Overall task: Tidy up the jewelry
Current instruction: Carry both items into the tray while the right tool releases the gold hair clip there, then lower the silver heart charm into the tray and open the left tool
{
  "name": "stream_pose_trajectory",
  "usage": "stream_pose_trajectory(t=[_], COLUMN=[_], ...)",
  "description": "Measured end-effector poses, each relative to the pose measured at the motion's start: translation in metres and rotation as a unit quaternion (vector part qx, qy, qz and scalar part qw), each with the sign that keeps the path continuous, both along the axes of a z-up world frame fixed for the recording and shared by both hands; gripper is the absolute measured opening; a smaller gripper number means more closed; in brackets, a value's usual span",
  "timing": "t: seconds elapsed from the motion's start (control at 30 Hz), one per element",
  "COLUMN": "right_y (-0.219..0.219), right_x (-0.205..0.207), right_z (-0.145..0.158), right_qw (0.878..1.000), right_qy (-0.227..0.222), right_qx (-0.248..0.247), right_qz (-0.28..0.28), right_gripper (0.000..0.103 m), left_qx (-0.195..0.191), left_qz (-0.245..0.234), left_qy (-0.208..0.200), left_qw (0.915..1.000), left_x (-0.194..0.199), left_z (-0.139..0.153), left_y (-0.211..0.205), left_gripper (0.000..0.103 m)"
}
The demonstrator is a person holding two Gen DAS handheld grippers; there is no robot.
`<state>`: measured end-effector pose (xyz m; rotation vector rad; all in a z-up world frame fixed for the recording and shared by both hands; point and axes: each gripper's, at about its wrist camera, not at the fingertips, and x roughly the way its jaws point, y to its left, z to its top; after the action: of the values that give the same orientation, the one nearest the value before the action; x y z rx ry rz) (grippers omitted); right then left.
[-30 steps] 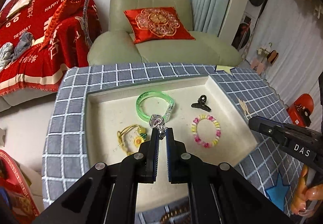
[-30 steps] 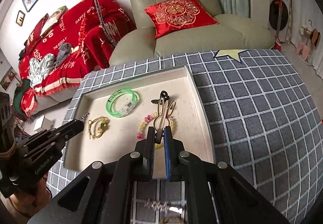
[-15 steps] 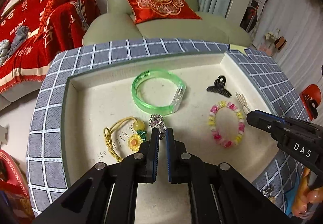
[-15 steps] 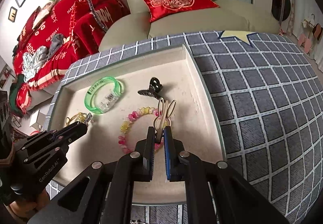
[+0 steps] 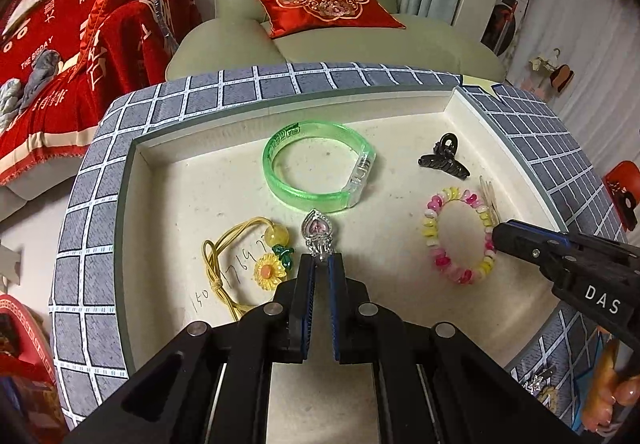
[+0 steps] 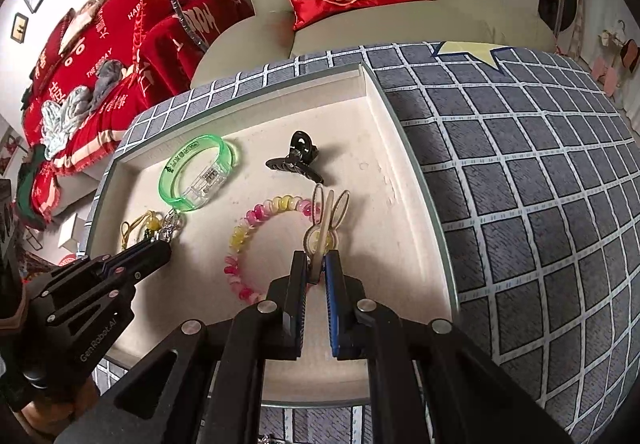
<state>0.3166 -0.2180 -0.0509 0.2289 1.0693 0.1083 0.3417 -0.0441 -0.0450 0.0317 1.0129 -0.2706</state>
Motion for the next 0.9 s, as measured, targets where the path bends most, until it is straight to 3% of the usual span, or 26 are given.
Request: stream_pose_trajectory(t=[0.07, 0.13, 0.4, 0.9], right_y=[-0.001, -0.003, -0.006, -0.016], right_x=[-0.001, -0.006, -0.034, -0.073], right_z=[0.003, 0.009, 0.039, 0.053], right_qw=[1.000, 1.000, 0.998, 0.996], right_qy=[-0.004, -0.017, -0.057, -0.065], right_qx=[0.005, 0.013, 0.034, 0.053], right_qz=[-0.002, -0.005, -0.013, -0.032], right_gripper=[0.037, 0.053, 0.053, 0.053], left_qx=[0.000, 0.000, 0.003, -0.006], left_qz=[0.001, 0.002, 0.011, 0.017], left_qy=[-0.003, -0.005, -0.029, -0.071], left_qw=[1.0000, 1.0000, 0.9995, 0.9973], left_x=[-0.001, -0.002, -0.009, -0.024], left_z=[0.001, 0.002, 0.013, 0.043], left_y=[0.000, 0.001, 0.004, 0.012], left_gripper=[0.023, 0.023, 0.023, 0.023])
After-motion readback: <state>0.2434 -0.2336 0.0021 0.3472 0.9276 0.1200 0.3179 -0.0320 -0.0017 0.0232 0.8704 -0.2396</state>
